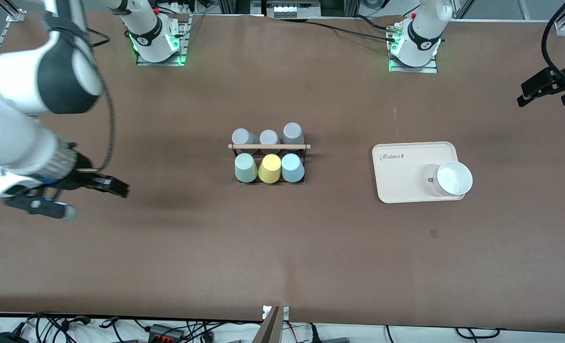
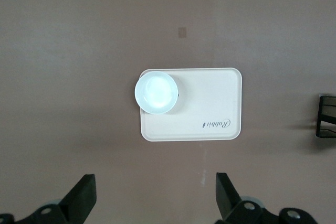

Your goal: Hang scattered cups on rack with three cups

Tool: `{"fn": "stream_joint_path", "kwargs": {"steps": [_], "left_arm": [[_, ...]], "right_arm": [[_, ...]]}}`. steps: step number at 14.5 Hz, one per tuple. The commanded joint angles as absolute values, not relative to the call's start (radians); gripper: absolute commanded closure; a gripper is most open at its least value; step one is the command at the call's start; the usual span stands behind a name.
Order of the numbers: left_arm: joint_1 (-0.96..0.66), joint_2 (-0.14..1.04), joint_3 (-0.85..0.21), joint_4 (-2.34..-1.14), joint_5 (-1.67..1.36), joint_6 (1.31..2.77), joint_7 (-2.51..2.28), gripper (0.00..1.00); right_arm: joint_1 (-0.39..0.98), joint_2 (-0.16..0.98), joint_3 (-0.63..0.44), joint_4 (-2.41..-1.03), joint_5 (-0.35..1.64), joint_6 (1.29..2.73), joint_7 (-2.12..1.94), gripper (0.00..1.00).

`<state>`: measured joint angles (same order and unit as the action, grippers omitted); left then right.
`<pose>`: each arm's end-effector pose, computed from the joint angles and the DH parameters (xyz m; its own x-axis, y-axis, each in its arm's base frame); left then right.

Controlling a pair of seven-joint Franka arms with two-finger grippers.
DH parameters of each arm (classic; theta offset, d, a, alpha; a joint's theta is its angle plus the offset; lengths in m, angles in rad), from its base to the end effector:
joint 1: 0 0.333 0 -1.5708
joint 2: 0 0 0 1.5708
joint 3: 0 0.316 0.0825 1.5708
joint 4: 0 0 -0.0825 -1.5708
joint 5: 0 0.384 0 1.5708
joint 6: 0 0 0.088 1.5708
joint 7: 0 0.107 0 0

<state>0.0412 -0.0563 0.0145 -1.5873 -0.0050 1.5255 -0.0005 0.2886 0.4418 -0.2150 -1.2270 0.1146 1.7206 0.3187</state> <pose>0.5316 0.0293 0.6434 0.9984 0.0559 -0.0055 0.0559 -0.9984 0.0058 0.6859 0.0933 0.5306 0.9708 -0.2344 0.0508 -0.2325 -0.9717 -0.0408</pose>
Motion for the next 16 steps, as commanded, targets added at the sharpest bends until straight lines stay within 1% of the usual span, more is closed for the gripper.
{"fn": "stream_joint_path", "kwargs": {"steps": [1,3,5,10,13,16], "left_arm": [[0.048,0.0,0.014,-1.509,-0.014,1.513,0.009,0.0],[0.048,0.0,0.014,-1.509,-0.012,1.509,0.011,0.0],[0.049,0.0,0.014,-1.509,-0.012,1.509,0.02,0.0],[0.051,0.002,0.015,-1.506,-0.015,1.509,0.015,0.0],[0.054,0.0,0.015,-1.506,-0.014,1.509,0.02,0.0],[0.054,0.0,0.015,-1.506,-0.012,1.509,0.023,0.0]], "right_arm": [[0.155,0.376,-0.122,-1.258,0.117,1.709,0.189,0.0],[0.063,0.341,-0.054,-1.287,0.062,1.71,0.115,0.0],[0.014,0.312,-0.038,-1.305,0.041,1.709,0.016,0.0],[0.008,0.272,-0.041,-1.339,-0.011,1.697,-0.049,0.0],[0.009,0.169,-0.043,-1.497,-0.011,1.741,-0.052,0.0],[0.008,0.079,-0.043,-1.629,-0.011,1.744,-0.052,0.0]]}}
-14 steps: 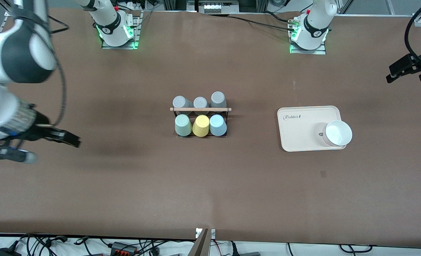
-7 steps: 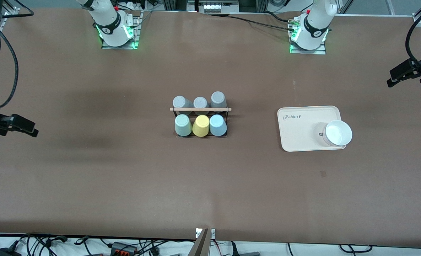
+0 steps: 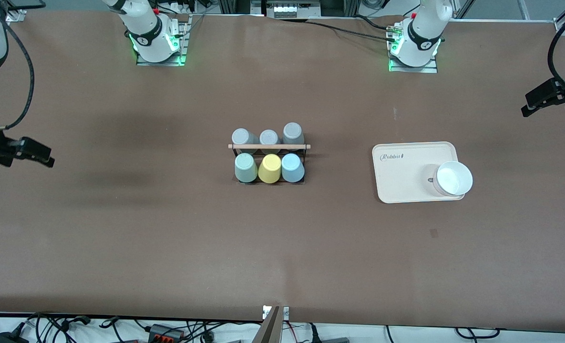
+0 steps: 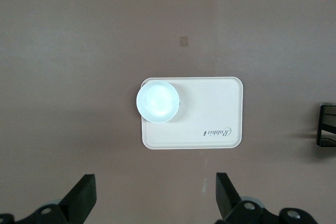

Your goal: Hang scattered cups on rack with three cups

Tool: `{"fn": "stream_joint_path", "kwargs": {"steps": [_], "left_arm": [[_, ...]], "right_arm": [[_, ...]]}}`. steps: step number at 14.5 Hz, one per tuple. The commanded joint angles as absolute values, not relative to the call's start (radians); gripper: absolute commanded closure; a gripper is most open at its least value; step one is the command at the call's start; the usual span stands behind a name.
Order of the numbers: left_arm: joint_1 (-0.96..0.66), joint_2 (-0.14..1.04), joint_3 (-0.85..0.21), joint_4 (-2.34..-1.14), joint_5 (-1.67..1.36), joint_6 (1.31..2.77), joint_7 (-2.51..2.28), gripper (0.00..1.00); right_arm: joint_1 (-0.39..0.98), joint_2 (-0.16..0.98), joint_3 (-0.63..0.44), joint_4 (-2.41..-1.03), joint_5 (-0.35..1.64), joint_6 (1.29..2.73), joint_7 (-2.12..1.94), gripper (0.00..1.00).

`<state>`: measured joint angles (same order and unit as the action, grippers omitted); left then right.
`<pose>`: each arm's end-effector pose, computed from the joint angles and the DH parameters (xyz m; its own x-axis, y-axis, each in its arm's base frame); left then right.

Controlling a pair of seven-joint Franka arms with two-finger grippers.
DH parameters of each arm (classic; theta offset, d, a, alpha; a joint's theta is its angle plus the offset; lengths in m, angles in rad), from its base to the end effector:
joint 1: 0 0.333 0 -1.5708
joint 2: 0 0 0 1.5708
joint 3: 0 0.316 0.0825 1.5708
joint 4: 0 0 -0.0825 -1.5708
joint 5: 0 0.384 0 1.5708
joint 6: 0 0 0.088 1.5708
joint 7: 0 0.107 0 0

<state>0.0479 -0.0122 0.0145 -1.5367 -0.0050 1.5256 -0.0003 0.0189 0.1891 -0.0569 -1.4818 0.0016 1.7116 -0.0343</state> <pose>0.5455 0.0336 0.6433 0.9980 0.0624 0.0011 0.0624 -0.9980 0.0052 0.6226 -0.0204 0.5684 0.9992 -0.0024 0.0407 -0.0029 -0.9999 0.0105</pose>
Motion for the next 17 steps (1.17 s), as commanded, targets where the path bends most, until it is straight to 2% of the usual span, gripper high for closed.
{"fn": "stream_joint_path", "kwargs": {"steps": [1,17], "left_arm": [[0.054,0.0,0.015,-1.506,-0.012,1.509,0.023,0.0],[0.054,-0.002,0.014,-1.508,-0.014,1.509,0.021,0.0]], "right_arm": [[0.008,0.054,-0.043,-1.659,-0.011,1.749,-0.054,0.0],[0.009,-0.012,-0.044,-1.697,-0.012,1.695,-0.067,0.0]]}}
